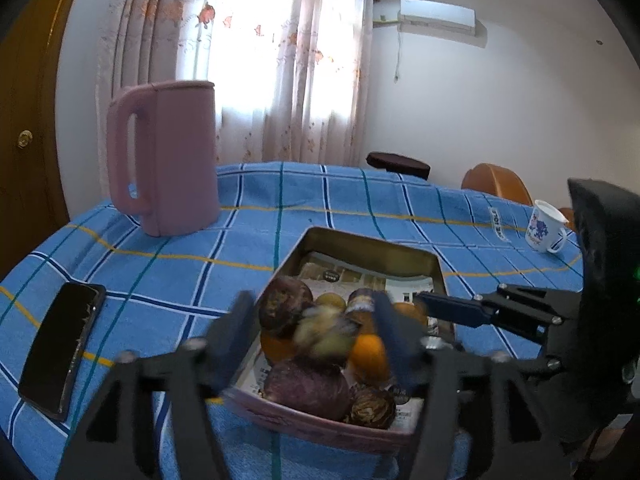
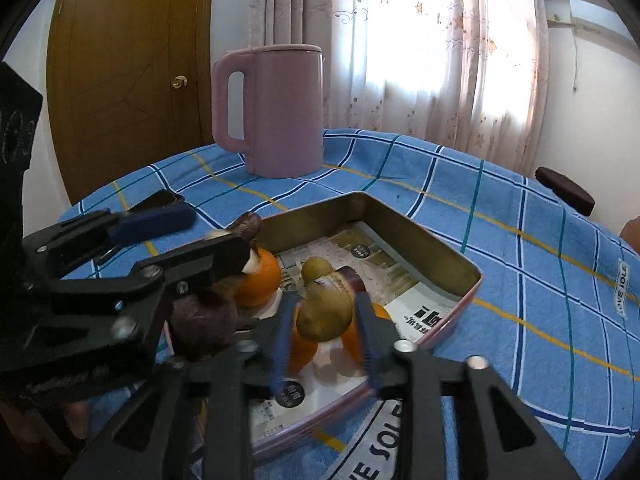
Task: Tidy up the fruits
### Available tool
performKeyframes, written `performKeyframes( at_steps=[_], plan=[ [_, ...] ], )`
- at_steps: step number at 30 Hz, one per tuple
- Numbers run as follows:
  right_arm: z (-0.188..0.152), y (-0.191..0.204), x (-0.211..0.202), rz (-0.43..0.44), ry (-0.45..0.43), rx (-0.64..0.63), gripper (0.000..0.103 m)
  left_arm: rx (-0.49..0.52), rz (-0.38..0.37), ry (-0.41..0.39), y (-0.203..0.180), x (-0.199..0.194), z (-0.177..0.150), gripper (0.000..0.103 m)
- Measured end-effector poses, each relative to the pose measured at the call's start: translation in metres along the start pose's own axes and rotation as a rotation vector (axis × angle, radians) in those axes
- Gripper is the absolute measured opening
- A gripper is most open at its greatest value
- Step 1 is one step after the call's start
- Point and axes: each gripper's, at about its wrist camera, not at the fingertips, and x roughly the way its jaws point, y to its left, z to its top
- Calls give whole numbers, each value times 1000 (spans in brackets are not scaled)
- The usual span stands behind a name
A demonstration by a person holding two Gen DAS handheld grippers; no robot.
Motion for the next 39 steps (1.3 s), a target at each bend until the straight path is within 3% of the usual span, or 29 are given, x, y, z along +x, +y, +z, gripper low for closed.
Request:
performKeyframes(
  at_steps=[6,14,28,33,39],
  plan=[
    [-3,1,-12,-28,-23,-1,53,-13,-8,-36,2,-13,5,77],
    [-6,-13,-40,-114,-70,33,54,-32,-8,-92,4,-31,11,92],
    [-12,-28,-85,-193,-158,103,56,-18,-29,-102,-9,-39,11,98],
    [-14,-28,-98,-203,-187,117,65,-10,-36,-104,-13,-41,10,98],
    [-16,-28,-108,-206,-201,123,66,0,-41,-103,-18,-43,10,98]
  ],
)
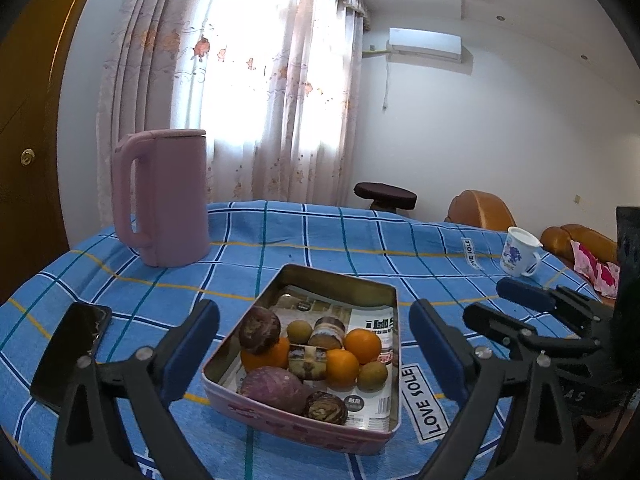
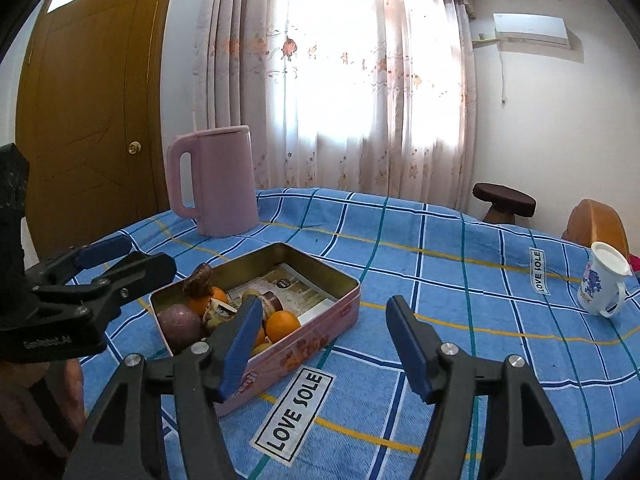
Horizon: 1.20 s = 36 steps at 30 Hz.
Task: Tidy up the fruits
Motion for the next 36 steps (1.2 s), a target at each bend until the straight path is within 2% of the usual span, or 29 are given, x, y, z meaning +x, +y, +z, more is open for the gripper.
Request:
performKeyframes(
  at_steps=[13,16,24,36],
  plan=[
    [1,-4,-15,-10,-30,12,66,16,-3,-1,-7,-1,1,99],
    [1,-7,-17,-12,-37,17,66,20,-1,0,-8,-2,1,103],
    [4,-14,-31,-51,-72,17,66,30,-7,-1,-15,-4,4,103],
    [7,-23,-54,-88,-126,19,69,71,-19,-63,-34,-24,17,103]
  ],
)
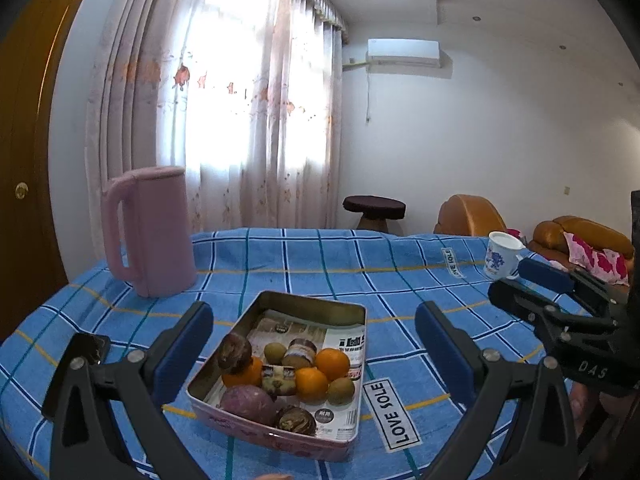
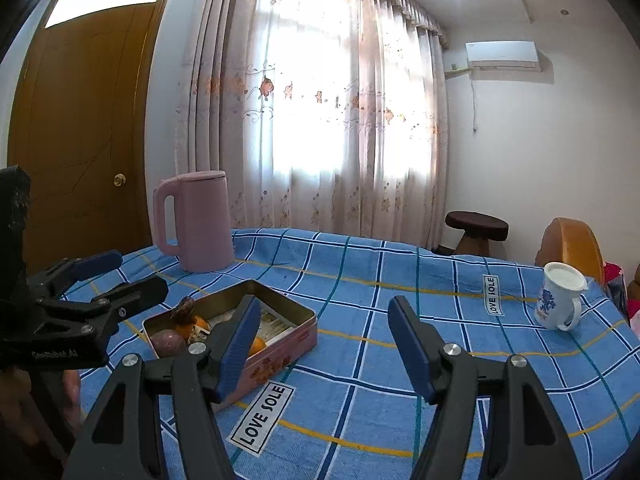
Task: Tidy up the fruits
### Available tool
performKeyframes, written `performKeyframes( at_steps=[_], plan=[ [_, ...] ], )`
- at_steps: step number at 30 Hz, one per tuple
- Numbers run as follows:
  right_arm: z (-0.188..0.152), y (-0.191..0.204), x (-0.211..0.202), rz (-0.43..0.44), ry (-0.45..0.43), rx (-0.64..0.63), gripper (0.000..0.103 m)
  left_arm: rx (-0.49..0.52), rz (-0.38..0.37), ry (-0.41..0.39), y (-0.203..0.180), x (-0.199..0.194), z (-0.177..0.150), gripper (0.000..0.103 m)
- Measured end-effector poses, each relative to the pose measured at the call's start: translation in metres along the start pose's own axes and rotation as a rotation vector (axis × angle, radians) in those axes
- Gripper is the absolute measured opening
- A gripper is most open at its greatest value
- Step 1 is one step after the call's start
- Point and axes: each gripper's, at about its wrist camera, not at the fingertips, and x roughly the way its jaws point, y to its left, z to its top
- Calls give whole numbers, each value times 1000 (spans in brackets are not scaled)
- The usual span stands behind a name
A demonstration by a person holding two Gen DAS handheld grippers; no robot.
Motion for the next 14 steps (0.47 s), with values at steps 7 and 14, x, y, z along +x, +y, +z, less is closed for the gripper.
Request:
performKeyframes(
  at_steps=[7,14],
  plan=[
    [-7,-5,2,-9,9,12,72,5,-2,5,-2,0,0,103],
    [-10,-7,4,-16,20,19,72,-7,-24,18,-5,2,-2,103]
  ],
)
